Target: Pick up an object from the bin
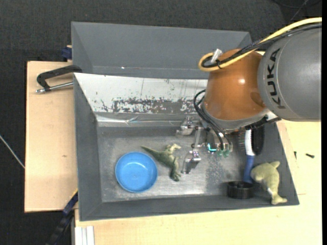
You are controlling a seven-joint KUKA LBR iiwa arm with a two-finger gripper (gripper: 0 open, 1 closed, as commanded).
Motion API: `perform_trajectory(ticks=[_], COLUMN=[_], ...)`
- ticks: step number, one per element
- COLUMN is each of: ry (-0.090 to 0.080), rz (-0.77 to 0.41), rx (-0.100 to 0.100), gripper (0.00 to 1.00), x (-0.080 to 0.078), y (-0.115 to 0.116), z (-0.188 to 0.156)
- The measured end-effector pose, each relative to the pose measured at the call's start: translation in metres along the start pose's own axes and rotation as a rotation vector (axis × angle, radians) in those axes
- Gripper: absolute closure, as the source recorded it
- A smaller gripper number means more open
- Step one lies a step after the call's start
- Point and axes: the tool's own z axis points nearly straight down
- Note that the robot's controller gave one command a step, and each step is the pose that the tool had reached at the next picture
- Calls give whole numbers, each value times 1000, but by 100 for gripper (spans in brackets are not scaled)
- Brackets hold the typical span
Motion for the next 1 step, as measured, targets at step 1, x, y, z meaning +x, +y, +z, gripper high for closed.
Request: perform_trajectory(ticks=[1], ry=[-17], rz=[201], rx=[-4], gripper=[0], x=[4], y=[34], z=[97])
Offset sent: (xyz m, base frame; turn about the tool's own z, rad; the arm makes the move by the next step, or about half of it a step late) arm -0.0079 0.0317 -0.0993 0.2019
